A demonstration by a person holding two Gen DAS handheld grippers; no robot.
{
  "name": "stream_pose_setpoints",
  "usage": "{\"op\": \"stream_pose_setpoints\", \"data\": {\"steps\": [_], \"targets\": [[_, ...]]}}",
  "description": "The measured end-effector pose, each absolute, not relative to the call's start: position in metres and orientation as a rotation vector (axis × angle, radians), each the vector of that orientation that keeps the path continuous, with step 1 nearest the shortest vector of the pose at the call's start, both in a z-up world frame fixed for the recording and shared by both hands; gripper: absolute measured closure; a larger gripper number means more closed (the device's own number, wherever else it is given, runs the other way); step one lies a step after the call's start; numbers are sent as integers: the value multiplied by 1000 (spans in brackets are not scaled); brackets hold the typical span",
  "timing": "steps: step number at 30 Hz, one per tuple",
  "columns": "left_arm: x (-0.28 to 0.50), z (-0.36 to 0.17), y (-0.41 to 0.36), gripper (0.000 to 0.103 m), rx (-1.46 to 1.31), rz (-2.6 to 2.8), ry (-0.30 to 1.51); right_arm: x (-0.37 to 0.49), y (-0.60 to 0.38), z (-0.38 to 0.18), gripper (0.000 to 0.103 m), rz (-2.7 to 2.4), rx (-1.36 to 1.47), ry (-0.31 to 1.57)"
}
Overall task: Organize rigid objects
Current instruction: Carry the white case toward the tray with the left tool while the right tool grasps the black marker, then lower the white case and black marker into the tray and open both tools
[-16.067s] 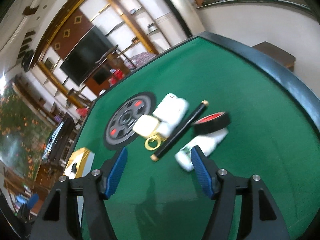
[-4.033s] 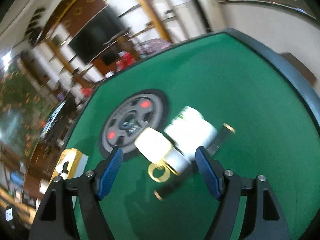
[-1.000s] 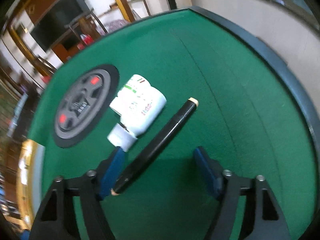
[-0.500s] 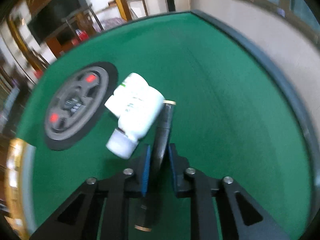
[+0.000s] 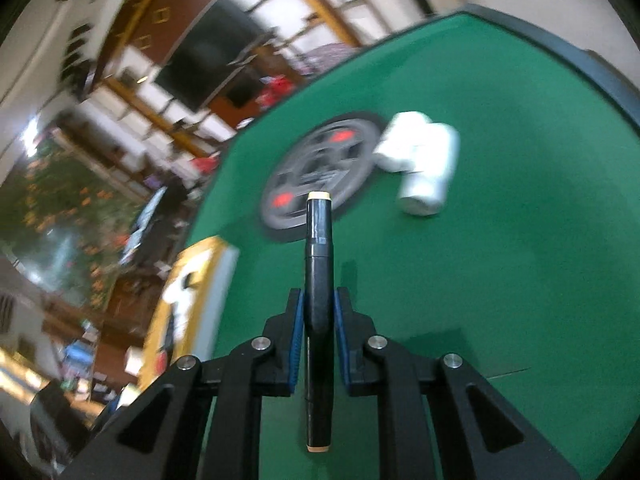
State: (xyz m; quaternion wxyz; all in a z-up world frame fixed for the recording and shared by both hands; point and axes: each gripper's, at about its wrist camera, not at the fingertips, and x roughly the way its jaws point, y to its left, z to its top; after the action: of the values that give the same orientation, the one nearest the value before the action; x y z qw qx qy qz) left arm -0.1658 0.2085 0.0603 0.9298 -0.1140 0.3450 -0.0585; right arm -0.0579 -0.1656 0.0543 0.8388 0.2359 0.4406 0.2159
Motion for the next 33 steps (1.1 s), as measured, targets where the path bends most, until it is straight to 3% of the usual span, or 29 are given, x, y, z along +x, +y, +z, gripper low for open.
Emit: {"op": "stream_pose_setpoints", "data": {"steps": [12, 24, 33], "targets": [[-146, 34, 288, 27, -284, 113, 747, -92, -42, 86, 88, 772, 423, 995], [-136, 12, 273, 27, -65, 192, 800, -101, 57, 74, 88, 892, 315, 1102], [-153, 20, 287, 26, -194, 142, 783, -105, 95, 52, 88, 865, 194, 1151]]}}
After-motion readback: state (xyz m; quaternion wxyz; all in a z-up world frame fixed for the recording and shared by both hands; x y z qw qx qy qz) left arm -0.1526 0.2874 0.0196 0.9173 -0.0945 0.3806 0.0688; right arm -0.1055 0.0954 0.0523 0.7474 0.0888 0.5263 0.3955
